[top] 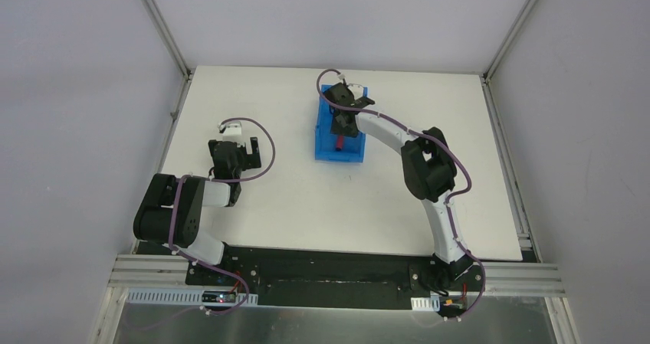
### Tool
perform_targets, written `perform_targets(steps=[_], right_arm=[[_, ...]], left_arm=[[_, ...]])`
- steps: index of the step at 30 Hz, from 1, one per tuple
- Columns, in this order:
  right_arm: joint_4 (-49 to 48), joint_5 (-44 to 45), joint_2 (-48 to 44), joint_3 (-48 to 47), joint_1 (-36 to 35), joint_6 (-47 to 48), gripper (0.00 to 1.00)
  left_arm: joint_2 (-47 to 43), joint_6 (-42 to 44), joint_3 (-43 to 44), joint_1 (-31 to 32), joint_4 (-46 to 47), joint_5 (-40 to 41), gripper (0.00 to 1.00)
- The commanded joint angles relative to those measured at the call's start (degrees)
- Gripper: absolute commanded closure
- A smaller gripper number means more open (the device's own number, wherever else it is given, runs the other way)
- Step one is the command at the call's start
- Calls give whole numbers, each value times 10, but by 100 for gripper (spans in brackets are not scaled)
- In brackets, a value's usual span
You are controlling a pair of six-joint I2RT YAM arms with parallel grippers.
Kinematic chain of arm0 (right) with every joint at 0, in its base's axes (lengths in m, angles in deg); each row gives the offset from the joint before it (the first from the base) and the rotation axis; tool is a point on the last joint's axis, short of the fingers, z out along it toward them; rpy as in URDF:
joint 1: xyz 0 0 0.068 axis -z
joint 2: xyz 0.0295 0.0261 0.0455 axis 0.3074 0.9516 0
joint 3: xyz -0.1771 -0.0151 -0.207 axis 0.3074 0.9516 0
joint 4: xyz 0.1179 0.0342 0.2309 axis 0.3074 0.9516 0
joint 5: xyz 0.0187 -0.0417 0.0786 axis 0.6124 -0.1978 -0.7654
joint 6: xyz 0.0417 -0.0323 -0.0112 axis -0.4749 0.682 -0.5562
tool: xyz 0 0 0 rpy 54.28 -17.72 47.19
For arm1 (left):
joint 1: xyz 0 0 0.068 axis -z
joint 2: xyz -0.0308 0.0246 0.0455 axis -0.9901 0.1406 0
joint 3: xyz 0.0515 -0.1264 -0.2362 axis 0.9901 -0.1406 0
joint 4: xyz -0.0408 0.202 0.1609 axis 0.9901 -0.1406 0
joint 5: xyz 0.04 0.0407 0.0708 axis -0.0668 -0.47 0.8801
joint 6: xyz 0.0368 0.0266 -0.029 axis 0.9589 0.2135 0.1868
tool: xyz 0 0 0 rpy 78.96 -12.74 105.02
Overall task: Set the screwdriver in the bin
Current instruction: Place the screwdriver in the bin, then reset both arms
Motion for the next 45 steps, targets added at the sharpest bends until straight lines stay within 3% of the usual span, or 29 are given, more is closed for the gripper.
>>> perform_targets(steps=[1, 15, 20, 26, 35, 45], right_arm=[[7, 15, -22, -39, -5, 9, 60], [7, 38, -97, -67, -7, 59, 49], [5, 44, -121, -75, -7, 82, 32], [8, 52, -147, -77, -7, 106, 2], [8, 68, -228, -9, 18, 143, 2], [8, 27, -336, 117, 128, 164, 2]], left_arm=[[-11, -4, -1, -7, 17, -3, 1], [-11, -4, -1, -7, 16, -3, 1], [-11, -4, -1, -7, 17, -3, 1], [-11, -3, -1, -7, 17, -3, 1], [-11, -3, -1, -7, 17, -3, 1], [-11, -4, -1, -7, 17, -3, 1]])
